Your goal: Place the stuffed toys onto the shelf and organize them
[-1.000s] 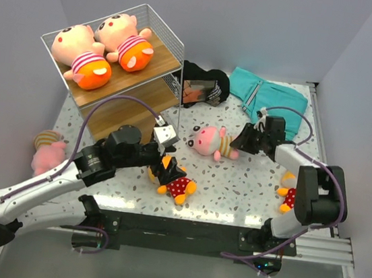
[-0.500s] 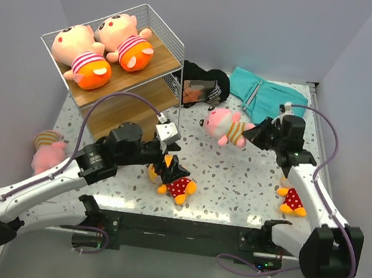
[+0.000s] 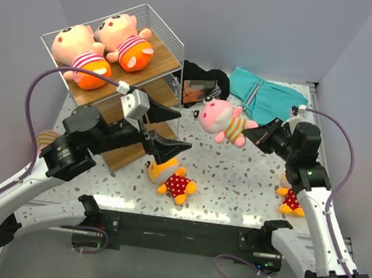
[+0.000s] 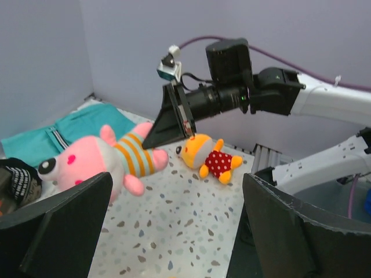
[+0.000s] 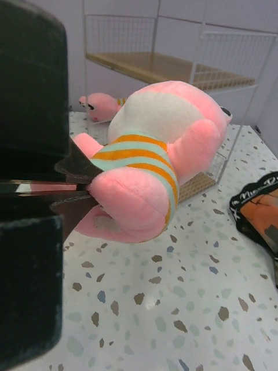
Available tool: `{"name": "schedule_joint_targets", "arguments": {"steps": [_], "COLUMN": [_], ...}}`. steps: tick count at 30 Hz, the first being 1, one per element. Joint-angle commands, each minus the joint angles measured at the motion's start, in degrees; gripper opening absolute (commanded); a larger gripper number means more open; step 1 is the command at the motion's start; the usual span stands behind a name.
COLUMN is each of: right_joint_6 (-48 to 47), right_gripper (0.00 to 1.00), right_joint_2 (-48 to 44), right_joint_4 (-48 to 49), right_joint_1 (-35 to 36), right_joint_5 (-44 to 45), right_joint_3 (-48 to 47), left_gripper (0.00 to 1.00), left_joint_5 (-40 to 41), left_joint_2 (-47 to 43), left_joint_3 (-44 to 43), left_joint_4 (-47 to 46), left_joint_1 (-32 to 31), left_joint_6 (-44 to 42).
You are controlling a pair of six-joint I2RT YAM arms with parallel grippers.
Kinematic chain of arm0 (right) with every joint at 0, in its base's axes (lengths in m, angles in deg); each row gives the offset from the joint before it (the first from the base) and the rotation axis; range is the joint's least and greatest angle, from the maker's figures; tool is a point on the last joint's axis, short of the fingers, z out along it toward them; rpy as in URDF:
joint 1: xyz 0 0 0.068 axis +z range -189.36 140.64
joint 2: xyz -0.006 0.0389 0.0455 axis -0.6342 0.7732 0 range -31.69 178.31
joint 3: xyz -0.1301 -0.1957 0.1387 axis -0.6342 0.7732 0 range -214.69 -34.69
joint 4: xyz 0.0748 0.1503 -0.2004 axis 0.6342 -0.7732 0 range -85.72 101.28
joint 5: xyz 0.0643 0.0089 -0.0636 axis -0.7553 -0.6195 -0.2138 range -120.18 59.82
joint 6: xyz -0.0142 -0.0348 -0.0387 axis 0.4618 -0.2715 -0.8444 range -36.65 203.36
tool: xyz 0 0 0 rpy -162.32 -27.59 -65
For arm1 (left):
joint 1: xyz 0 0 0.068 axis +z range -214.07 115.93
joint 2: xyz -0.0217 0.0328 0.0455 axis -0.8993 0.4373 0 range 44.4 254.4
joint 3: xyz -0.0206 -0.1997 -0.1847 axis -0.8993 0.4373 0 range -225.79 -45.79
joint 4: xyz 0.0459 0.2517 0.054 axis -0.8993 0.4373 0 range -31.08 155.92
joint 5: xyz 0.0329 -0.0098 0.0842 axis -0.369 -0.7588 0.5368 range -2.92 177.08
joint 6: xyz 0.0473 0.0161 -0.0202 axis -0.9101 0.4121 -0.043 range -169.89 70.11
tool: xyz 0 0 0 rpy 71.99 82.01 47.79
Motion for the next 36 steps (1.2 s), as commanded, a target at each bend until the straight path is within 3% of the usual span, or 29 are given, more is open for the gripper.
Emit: {"name": "schedule_joint_targets", "arguments": {"steps": [1, 8, 23, 36], "right_joint_6": [5.0, 9.6, 23.1, 30.8], "right_gripper": [0.00, 0.00, 0.00, 0.00], "right_joint_2": [0.6, 2.8, 8.4, 23.6], "right_joint_4": [2.3, 6.9, 27.8, 36.0], "right_joint_1": [6.0, 21.3, 33.7, 45.2], "right_joint_5": [-2.2, 4.8, 16.5, 32.7], "right_joint_3": [-3.8, -6.8, -2.8, -10.4], "left_gripper": [1.00, 1.00, 1.00, 1.00], "left_joint_5": [6.6, 7.3, 4.3, 4.4], "left_joint_2": [-1.5, -1.8, -4.2, -7.2], "left_joint_3": [-3.8, -7.9, -5.8, -4.1], "left_joint_4": [-3.3, -1.2, -3.1, -3.2], "left_joint_1": [-0.2, -0.2, -0.2, -0.2], "left_joint_6": [-0.4, -0.2, 1.5, 3.1]}}
